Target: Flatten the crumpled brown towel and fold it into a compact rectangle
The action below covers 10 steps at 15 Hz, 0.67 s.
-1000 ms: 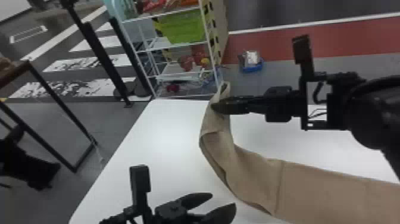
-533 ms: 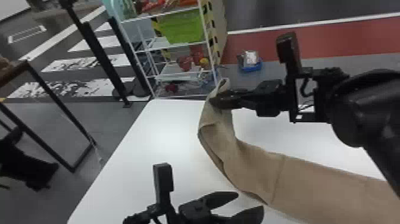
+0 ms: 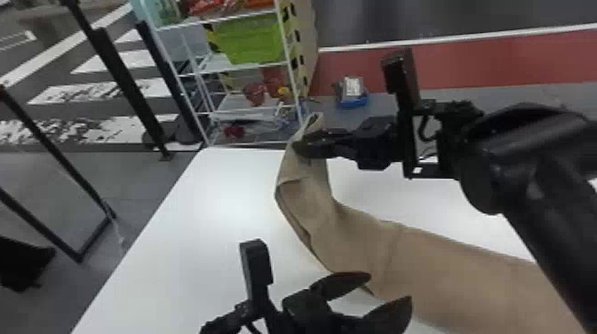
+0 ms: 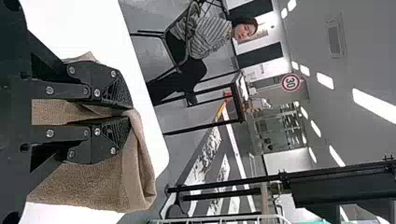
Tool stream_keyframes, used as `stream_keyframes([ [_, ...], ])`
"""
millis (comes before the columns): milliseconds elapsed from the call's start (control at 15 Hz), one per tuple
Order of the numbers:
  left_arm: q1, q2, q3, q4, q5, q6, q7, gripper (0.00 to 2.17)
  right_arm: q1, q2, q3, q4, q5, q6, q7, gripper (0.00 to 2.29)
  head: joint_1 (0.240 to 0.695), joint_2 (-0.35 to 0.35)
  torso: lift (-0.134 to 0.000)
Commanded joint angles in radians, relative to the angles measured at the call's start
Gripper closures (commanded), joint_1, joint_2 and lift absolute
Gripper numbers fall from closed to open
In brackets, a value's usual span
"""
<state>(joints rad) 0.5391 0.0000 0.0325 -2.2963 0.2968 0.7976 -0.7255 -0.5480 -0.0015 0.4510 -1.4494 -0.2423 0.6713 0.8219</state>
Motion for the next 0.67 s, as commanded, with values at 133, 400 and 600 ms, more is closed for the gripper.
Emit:
stream_keyframes([
  [133, -0.057, -0.003, -0.097, 0.098, 0.001, -0.056, 0.015, 0.09, 0.019, 0.002, -0.002, -0.031, 0.001, 0.021, 0.0, 0.98, 0.695, 0.224, -0.124],
  [400, -0.108, -0.003, -0.115, 0.193, -0.002, -0.08, 0.037, 0.09, 0.043, 0.002, -0.005, -0.095, -0.028, 0.08, 0.006, 0.98, 0.695, 0.193, -0.124],
  [600, -0.136, -0.003, -0.125, 0.248, -0.038, -0.172, 0.083, 0.08, 0.08, 0.002, 0.002, -0.177, -0.038, 0.147, 0.022, 0.98, 0.695, 0.198, -0.124],
])
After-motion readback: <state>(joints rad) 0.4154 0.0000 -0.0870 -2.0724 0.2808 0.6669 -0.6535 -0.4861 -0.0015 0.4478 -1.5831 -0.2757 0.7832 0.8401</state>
